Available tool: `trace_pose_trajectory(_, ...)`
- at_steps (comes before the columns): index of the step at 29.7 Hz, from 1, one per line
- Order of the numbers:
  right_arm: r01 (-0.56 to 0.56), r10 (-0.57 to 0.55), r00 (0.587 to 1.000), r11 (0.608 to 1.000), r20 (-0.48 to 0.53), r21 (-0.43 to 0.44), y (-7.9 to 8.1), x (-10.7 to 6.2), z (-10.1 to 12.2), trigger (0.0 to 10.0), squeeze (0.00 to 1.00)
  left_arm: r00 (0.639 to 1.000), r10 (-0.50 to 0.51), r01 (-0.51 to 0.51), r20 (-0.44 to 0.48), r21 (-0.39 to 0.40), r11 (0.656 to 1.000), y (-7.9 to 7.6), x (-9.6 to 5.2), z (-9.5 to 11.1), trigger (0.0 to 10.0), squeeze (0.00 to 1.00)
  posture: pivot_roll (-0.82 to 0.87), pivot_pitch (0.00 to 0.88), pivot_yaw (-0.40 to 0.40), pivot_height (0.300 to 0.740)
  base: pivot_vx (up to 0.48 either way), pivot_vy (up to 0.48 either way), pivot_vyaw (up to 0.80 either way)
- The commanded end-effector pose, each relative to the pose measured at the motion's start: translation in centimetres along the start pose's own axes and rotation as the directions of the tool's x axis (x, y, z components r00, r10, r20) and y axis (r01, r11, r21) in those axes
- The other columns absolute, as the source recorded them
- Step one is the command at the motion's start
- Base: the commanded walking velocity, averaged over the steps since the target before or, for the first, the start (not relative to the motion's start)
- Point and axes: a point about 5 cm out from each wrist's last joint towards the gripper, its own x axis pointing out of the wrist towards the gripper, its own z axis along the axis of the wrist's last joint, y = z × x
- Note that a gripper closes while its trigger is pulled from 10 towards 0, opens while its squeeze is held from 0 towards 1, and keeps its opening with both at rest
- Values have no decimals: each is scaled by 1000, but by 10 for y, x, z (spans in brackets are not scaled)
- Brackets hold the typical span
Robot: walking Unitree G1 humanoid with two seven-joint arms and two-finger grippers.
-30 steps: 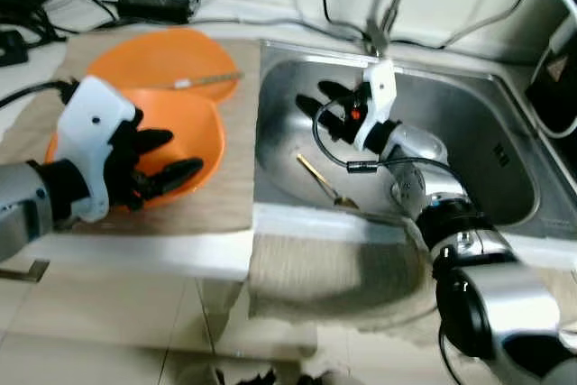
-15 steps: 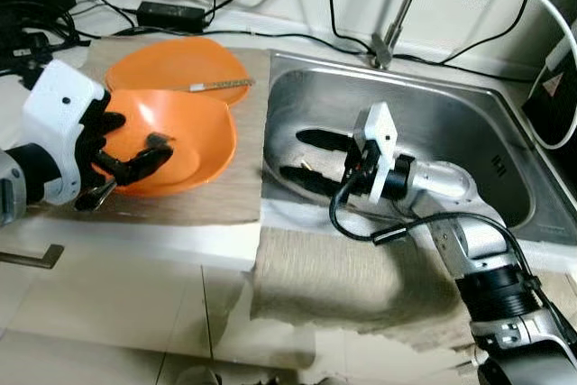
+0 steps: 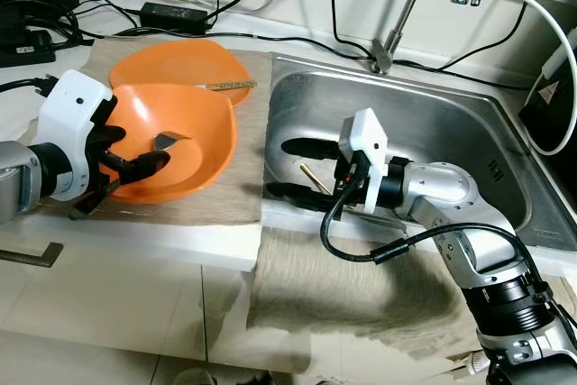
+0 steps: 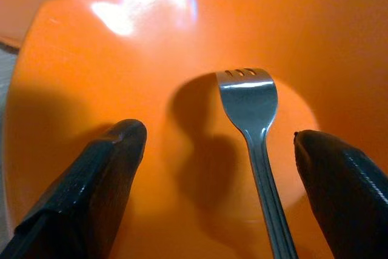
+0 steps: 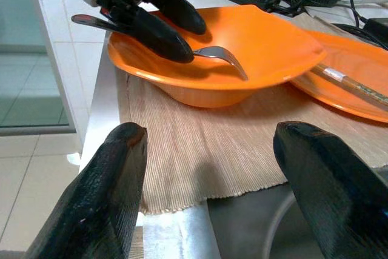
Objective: Kitchen organization
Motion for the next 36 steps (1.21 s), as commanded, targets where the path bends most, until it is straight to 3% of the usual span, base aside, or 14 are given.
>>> trace_pose_trajectory(1, -1, 0, 1000, 1000, -14, -18, 2, -2, 4, 10000, 0, 1000, 3, -3, -5, 38, 999, 2, 2, 6, 10000, 0, 77, 0, -145, 740, 0, 0, 0)
trace_pose_trajectory(10, 5, -6, 1000, 1000, -28, -27, 3, -3, 5, 10000, 0, 994, -26, 37, -107, 108, 993, 1, 17, 3, 10000, 0, 69, 0, -133, 740, 0, 0, 0)
trace_pose_trajectory(21, 2, -3, 999, 1000, -45, -19, 5, -4, 2, 10000, 0, 985, -60, 82, -159, 137, 987, -3, 24, -1, 9686, 0, 68, 0, -133, 740, 0, 0, 0)
trace_pose_trajectory(22, 2, -3, 999, 1000, -45, -18, 5, -4, 2, 10000, 0, 985, -57, 79, -160, 136, 988, -3, 24, -2, 6000, 0, 68, 0, -133, 740, 0, 0, 0)
trace_pose_trajectory(23, 3, -4, 999, 1000, -46, -18, 5, -4, 2, 10000, 0, 986, -53, 75, -159, 136, 988, -3, 24, -1, 4824, 0, 68, 0, -133, 740, 0, 0, 0)
trace_pose_trajectory(24, 4, -5, 999, 1000, -47, -17, 5, -4, 2, 10000, 0, 986, -51, 72, -157, 132, 989, -2, 24, -1, 0, 0, 69, 0, -133, 740, 0, 0, 0)
trace_pose_trajectory(36, 8, -8, 999, 1000, -52, -16, 4, -4, 0, 10000, 0, 987, -61, 81, -152, 126, 989, -1, 24, 0, 0, 0, 69, 0, -133, 740, 0, 0, 0)
